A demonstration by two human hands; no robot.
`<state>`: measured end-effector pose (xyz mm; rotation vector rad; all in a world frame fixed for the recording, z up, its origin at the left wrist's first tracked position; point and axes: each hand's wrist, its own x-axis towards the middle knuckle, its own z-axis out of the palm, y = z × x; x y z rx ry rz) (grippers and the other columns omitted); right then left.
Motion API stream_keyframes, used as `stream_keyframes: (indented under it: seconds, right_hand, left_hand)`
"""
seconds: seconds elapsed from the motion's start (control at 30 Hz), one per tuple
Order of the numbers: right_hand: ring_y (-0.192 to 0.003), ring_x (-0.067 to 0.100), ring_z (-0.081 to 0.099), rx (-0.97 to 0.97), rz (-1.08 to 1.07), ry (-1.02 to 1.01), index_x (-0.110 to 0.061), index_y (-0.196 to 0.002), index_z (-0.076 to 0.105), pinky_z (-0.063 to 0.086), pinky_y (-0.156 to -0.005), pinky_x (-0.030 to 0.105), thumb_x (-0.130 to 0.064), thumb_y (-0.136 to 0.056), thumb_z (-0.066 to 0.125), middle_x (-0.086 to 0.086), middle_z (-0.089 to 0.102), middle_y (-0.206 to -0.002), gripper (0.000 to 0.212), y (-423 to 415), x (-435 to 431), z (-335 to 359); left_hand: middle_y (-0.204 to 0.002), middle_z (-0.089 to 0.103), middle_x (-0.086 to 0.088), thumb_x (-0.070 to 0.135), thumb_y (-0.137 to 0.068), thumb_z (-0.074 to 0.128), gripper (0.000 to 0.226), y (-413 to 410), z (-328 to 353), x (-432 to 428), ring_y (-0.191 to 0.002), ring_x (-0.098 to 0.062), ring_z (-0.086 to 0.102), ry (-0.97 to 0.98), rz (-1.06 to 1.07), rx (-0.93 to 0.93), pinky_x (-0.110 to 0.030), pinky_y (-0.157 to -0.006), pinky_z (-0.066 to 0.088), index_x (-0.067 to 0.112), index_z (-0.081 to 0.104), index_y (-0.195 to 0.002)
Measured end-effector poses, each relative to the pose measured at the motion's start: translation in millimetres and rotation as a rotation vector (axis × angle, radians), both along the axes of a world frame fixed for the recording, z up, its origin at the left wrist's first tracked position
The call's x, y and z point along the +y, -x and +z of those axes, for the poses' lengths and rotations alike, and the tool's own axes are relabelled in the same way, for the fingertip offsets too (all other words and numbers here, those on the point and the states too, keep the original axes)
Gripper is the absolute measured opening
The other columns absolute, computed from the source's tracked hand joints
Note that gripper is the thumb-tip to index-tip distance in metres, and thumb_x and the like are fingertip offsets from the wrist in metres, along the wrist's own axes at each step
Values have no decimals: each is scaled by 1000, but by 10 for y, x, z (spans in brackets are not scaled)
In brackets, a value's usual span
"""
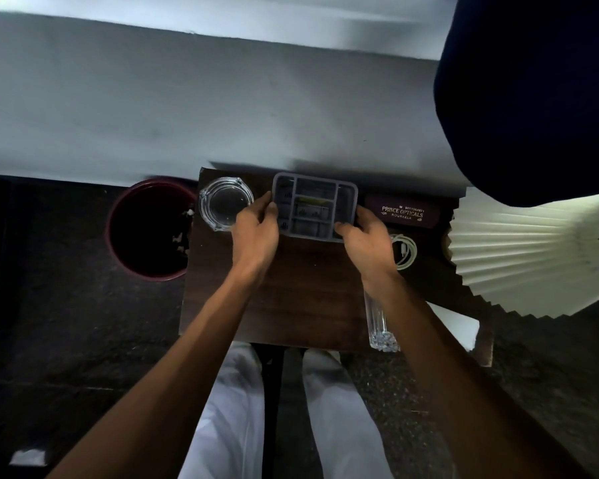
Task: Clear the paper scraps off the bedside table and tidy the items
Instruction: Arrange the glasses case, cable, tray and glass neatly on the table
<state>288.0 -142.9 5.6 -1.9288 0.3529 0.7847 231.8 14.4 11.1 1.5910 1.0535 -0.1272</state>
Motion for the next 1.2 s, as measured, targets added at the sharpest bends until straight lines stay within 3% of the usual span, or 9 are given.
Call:
stream_keyframes:
  seconds: [0.47,0.6,0.7,0.77,0.83,0.93,1.0,1.1,1.2]
  right_hand:
    - [-103,8,60,-32,4,10,-28,-130,62,47,-90,27,-22,-92,59,-12,67,-112,38,-70,28,-15]
    - [-108,2,56,-91,-78,28,-18,-139,53,39,-75,4,-20,-95,61,-9,63,-124,45,100,-75,41]
    - [-105,-1,57,-231,-55,169,-17,-133,59,39,-73,-1,-20,-95,61,-4,67,-126,38,383,-319,157]
    - [-103,0,60,-312,-14,194,-13,-129,63,41,-77,-3,-15,-96,61,0,68,-123,33,609,-559,230]
    - [-104,5,62,-382,0,219,-7,-124,65,44,-82,0,-9,-96,61,4,69,-120,29,817,-868,266]
    - [-102,12,64,-394,-46,300,-6,-119,67,54,-80,18,-8,-97,59,8,70,-117,24,1003,-1337,255]
    - [-102,16,65,-377,-67,376,-5,-120,66,54,-77,22,-9,-97,59,11,68,-119,24,1040,-1621,196]
    - [-106,30,64,-348,-50,526,-6,-121,66,57,-85,43,-10,-96,61,16,66,-119,26,1017,-1946,82]
    - [-112,37,58,-372,65,582,-7,-122,66,51,-92,50,-31,-96,53,19,63,-122,37,976,-2154,-6]
  left_hand:
    - [-146,59,-5,22,-106,48,42,-29,-88,74,-137,-17,52,-26,-28,-29,-29,-116,39,13,52,-147]
    - [-143,61,-7,20,-106,48,39,102,-25,-32,-131,-16,56,-319,-10,-100,-4,-100,34,11,56,-144]
    - [-131,62,-8,13,-104,49,34,289,55,-239,-117,-13,58,-514,-70,-216,-1,-96,38,8,62,-136]
    - [-124,63,-7,7,-102,52,30,441,74,-458,-107,-10,59,-527,-119,-280,-6,-92,44,8,65,-128]
    - [-115,68,-7,1,-99,56,26,593,84,-764,-98,-10,64,-418,-169,-336,-18,-85,53,8,69,-120]
    - [-105,72,-3,1,-99,56,21,784,110,-1308,-93,-10,69,-229,-308,-344,-33,-81,58,10,70,-113]
    - [-106,72,-4,4,-100,56,20,840,116,-1671,-93,-11,69,-154,-406,-322,-36,-81,60,10,70,-113]
    - [-118,72,-6,7,-101,56,23,805,104,-2089,-105,-12,69,-43,-474,-249,-37,-90,60,12,68,-120]
    - [-123,71,-8,6,-101,56,26,686,44,-2319,-111,-13,67,-28,-557,-239,-31,-97,55,10,67,-123]
